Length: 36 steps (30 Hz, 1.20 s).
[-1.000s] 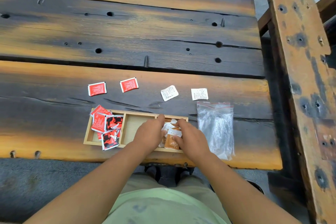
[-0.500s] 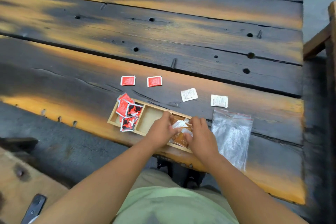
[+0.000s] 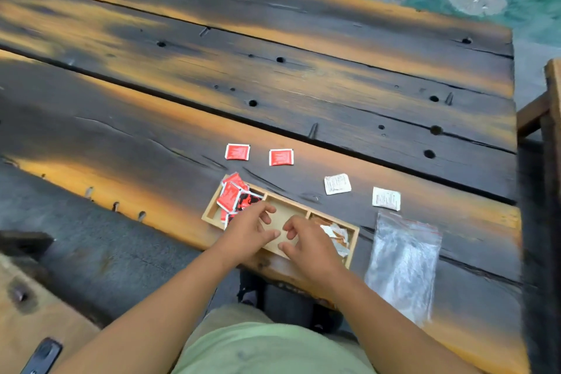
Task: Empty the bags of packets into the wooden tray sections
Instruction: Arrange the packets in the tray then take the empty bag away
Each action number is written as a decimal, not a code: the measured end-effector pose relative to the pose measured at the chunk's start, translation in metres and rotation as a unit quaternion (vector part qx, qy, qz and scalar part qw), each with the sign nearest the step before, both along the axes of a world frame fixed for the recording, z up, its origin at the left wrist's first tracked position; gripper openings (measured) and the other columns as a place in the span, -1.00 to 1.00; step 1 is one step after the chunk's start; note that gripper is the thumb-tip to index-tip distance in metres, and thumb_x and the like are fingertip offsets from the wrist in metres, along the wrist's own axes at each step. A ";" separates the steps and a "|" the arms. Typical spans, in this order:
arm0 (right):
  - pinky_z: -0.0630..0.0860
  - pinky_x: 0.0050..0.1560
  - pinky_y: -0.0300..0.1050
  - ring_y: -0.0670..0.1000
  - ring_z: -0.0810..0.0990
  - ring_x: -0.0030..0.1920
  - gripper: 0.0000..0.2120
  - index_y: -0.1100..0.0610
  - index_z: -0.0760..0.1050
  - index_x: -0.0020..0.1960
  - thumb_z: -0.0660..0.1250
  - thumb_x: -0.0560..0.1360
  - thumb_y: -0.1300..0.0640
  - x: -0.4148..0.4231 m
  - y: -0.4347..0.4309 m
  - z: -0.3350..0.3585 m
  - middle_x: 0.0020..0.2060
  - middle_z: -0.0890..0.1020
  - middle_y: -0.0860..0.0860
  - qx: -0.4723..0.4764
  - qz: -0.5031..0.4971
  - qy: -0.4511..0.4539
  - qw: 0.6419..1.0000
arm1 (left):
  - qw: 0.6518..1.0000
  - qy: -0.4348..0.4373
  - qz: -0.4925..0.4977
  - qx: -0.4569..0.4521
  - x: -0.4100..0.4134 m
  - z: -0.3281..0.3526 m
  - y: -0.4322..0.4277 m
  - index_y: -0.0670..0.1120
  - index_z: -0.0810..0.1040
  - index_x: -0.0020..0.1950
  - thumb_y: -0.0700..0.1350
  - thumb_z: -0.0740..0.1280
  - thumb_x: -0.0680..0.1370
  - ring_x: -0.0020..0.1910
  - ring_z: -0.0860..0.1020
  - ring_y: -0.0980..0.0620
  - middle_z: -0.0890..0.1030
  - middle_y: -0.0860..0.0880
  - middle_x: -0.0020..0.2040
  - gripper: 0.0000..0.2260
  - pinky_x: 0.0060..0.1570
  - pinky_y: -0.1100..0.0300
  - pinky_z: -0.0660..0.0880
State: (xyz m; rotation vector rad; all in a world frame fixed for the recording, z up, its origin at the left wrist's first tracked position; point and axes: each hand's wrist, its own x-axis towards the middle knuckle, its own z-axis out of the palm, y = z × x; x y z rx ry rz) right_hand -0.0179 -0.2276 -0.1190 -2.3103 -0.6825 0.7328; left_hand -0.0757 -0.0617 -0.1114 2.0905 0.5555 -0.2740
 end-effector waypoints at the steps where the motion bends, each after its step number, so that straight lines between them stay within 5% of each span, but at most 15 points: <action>1: 0.46 -0.06 -0.09 -0.09 0.49 -0.10 -0.74 -0.01 0.47 0.15 0.42 0.50 0.00 -0.003 0.009 -0.001 0.00 0.57 -0.10 -0.008 0.001 0.000 1.000 | 0.999 -0.008 -0.032 0.014 -0.002 0.000 0.011 0.04 0.50 0.21 -0.12 0.50 0.47 -0.20 0.47 0.13 0.53 0.03 -0.01 -0.64 -0.09 0.24 0.47; 4: 0.46 -0.03 -0.09 -0.10 0.49 -0.10 -0.69 -0.01 0.45 0.19 0.41 0.50 0.01 -0.013 0.037 -0.005 0.07 0.55 -0.09 -0.019 -0.004 0.002 1.000 | 0.993 -0.033 -0.094 0.066 -0.011 -0.001 0.046 0.01 0.48 0.31 -0.08 0.50 0.47 -0.06 0.44 0.24 0.48 0.10 0.09 -0.57 -0.01 0.35 0.40; 8: 0.53 0.04 0.02 0.04 0.58 0.08 -0.53 -0.07 0.32 0.35 0.40 0.50 0.01 -0.029 0.067 -0.013 0.17 0.44 -0.03 -0.043 0.017 -0.022 0.999 | 0.981 -0.030 -0.175 0.083 -0.027 -0.014 0.090 0.03 0.42 0.39 -0.04 0.53 0.44 0.26 0.36 0.17 0.45 0.11 0.29 -0.44 0.29 0.22 0.37; 11: 0.50 -0.09 -0.01 0.07 0.56 -0.02 -0.47 -0.11 0.29 0.39 0.40 0.48 0.03 -0.034 0.081 -0.020 0.07 0.35 -0.05 -0.069 0.030 -0.041 0.996 | 0.958 -0.009 -0.255 0.130 -0.033 -0.024 0.111 0.10 0.35 0.43 0.02 0.51 0.44 0.34 0.29 0.14 0.40 0.15 0.35 -0.40 0.32 0.16 0.33; 19: 0.53 -0.16 0.00 0.02 0.52 -0.12 -0.81 -0.02 0.53 0.14 0.35 0.52 0.03 -0.044 0.100 -0.029 -0.04 0.38 -0.07 -0.089 -0.052 -0.054 0.993 | 0.934 -0.071 -0.300 0.180 -0.027 -0.047 0.124 0.07 0.57 0.11 0.03 0.32 0.56 0.12 0.49 0.04 0.61 0.12 0.06 -0.85 0.08 0.11 0.39; 26: 0.51 -0.09 0.03 0.05 0.56 -0.06 -0.85 0.04 0.56 0.08 0.34 0.53 0.07 -0.024 0.120 -0.026 -0.05 0.50 -0.03 -0.077 -0.115 -0.048 0.989 | 0.973 -0.050 -0.199 0.105 -0.004 -0.040 0.133 -0.03 0.53 -0.09 -0.05 0.36 0.57 -0.15 0.46 0.05 0.50 0.11 -0.18 -0.91 -0.19 0.11 0.37; 36: 0.57 -0.08 0.07 0.07 0.60 0.05 -0.55 -0.11 0.29 0.30 0.34 0.48 0.12 -0.001 0.136 -0.027 0.11 0.57 -0.05 -0.104 -0.093 -0.057 0.989 | 0.968 -0.085 -0.185 0.144 0.024 -0.042 0.141 0.02 0.34 0.42 -0.10 0.42 0.54 0.23 0.41 0.02 0.32 0.02 0.25 -0.52 0.10 0.01 0.55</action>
